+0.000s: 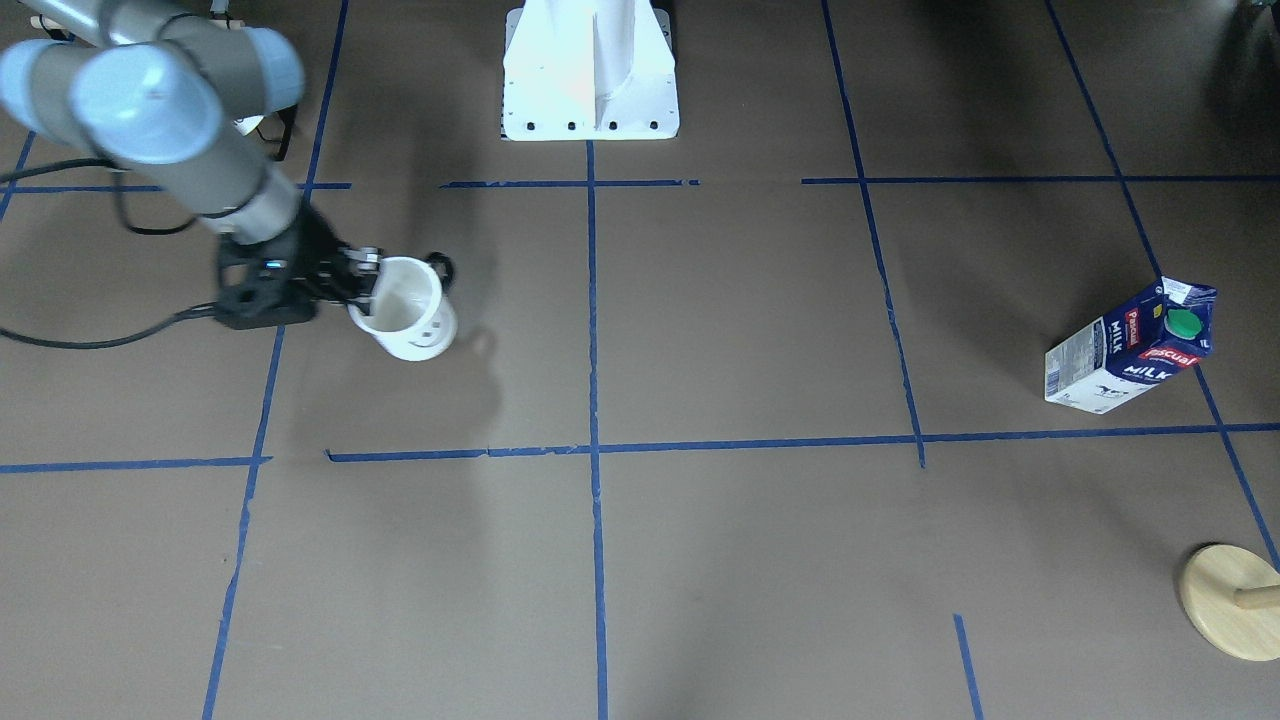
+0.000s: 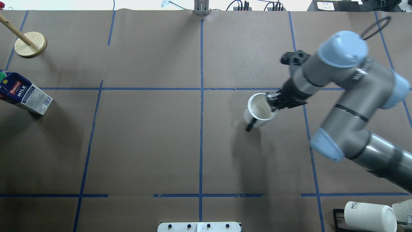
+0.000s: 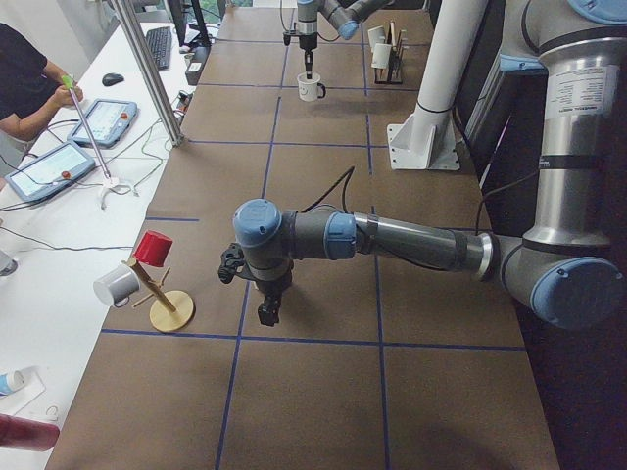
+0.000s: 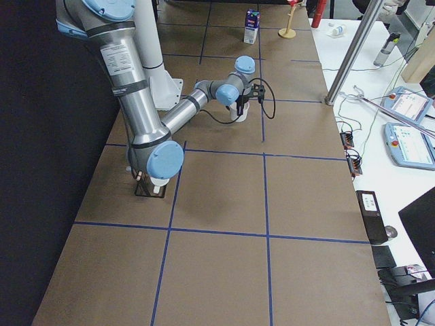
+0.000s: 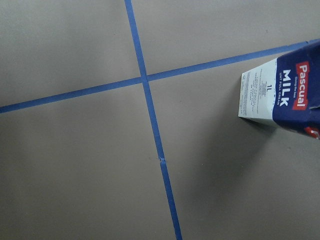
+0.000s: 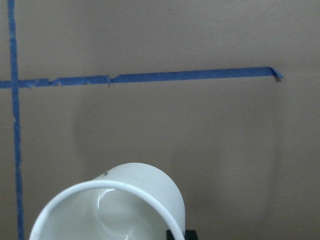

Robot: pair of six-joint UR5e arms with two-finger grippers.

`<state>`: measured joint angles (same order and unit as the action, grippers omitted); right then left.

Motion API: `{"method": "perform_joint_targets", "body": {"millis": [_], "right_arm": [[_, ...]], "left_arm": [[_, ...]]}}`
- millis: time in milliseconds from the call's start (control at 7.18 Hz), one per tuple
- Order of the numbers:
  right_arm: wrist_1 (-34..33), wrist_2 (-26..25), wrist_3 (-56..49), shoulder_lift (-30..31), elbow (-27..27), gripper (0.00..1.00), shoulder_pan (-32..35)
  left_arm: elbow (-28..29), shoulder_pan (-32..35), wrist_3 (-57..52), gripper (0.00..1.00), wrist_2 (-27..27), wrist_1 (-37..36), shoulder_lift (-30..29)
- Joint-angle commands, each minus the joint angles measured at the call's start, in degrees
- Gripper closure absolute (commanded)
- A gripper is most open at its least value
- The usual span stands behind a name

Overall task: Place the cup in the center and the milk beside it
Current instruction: 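Carry the white mug with the right gripper to the table center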

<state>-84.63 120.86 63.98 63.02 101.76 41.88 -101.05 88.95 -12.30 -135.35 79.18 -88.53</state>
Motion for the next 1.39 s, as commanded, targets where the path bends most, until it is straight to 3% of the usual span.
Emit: {"method": "perform_joint_targets", "body": {"millis": [0, 139, 279, 836, 1115, 1254], "right_arm": [[-2.0, -4.8, 7.3, -16.1, -16.0, 1.0, -2.4], [2.1, -4.8, 8.7, -18.0, -20.6, 1.0, -2.5], [5.1, -4.8, 8.3, -18.3, -21.8, 1.0, -2.7], [5.2, -3.5, -0.8, -17.8, -21.8, 0.97, -2.9], [5.1, -3.7, 0.3, -17.9, -22.0, 0.83, -2.9], [5.2, -3.7, 0.3, -17.9, -22.0, 0.05, -2.9]], "left_arm": [[0.0, 0.0, 0.0, 0.0, 0.0, 0.0, 0.0], [-0.1, 0.0, 0.0, 0.0, 0.0, 0.0, 0.1], [-0.2, 0.1, 0.0, 0.0, 0.0, 0.0, 0.1], [-1.7, 0.0, 0.0, 0.0, 0.0, 0.0, 1.4], [-4.3, 0.1, -0.1, 0.0, -0.1, 0.2, 3.3], [-4.6, 0.0, 0.3, 0.0, -0.1, 0.2, 3.3]]}}
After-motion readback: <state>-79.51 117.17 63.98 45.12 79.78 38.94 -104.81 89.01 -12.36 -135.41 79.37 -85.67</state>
